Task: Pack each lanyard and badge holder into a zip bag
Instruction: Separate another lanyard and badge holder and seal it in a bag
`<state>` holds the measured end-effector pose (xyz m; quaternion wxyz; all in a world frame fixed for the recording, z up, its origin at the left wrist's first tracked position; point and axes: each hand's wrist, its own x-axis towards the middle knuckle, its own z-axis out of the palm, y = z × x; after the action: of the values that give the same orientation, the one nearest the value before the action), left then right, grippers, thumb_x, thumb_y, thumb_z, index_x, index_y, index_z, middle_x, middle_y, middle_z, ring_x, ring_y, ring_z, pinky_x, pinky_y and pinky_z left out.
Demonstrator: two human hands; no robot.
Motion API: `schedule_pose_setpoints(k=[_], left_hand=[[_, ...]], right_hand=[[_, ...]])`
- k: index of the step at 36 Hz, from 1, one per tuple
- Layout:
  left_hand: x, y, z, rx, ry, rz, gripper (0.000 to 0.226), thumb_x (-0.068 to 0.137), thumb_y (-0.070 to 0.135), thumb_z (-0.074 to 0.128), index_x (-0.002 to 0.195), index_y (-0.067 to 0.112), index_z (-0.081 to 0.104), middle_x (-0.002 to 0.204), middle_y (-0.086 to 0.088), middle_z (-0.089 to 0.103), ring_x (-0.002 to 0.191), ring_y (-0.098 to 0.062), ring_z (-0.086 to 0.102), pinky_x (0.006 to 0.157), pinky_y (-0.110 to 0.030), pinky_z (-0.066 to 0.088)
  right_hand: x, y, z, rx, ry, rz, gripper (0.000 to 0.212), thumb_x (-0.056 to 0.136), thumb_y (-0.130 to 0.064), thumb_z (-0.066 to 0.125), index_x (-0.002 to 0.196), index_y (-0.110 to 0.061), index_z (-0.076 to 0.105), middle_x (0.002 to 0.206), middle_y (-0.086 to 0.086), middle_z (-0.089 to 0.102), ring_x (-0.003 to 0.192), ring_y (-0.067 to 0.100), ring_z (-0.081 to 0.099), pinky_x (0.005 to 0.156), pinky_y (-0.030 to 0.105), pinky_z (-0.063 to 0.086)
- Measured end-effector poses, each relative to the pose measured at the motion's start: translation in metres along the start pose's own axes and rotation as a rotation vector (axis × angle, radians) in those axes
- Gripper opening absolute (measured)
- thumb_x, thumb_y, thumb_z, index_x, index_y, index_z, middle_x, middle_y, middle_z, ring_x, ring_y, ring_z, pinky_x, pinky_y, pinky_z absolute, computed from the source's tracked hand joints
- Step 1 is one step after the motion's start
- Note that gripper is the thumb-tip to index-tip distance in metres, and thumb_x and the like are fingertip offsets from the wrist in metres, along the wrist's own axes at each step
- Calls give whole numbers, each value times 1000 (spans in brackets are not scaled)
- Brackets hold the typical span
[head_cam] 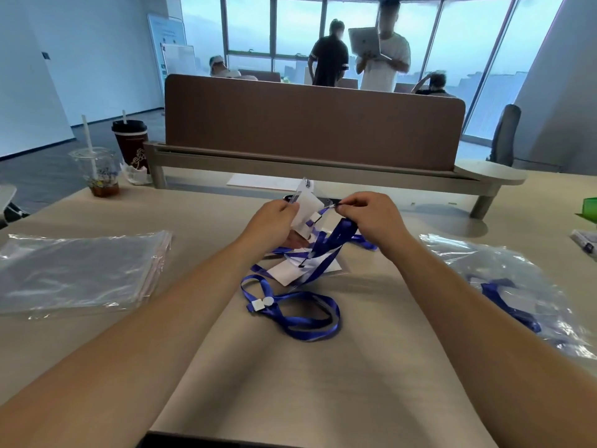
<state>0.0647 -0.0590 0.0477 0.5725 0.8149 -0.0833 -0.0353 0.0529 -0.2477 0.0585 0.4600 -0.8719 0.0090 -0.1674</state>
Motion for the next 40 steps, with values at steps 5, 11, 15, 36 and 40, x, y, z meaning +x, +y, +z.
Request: schedule_pose_setpoints(k=[5,11,15,36,40], left_hand=[[1,2,2,88,-25,48,40,100,50,45,109,15,61,96,-8,73,78,-24,75,82,-45,61],[3,2,6,248,-18,95,33,87,40,72,107,16,61,103,1,69,79,-17,71,74,-31,60],[8,2,0,339,68,139,34,88,28,71,118,15,60,111,-3,64,90,-20,65,77,-29,58],[1,1,5,429,50,116,37,87,46,70,104,20,51,96,2,58,76,-11,57,58,-17,42],[1,-3,4,480,51,118,30,87,36,72,101,18,53,97,-1,61,82,-19,62,71,-28,53]], right_hand=[[1,-5,7,-65,-1,14,9,93,-23,68,93,-16,73,91,2,70,86,22,64,77,37,55],[2,-5,14,-141,-18,26,9,91,-22,68,93,-17,75,89,2,71,79,19,62,70,33,52],[3,-3,11,-141,3,25,8,90,-14,66,94,-17,72,89,2,70,76,16,61,64,28,51],[-6,-16,20,-182,-26,-29,7,95,-21,65,94,-16,68,86,0,64,77,15,59,60,19,42],[-8,-18,23,-205,-88,-63,7,96,-18,63,98,-18,70,92,-3,64,84,16,61,74,24,50]])
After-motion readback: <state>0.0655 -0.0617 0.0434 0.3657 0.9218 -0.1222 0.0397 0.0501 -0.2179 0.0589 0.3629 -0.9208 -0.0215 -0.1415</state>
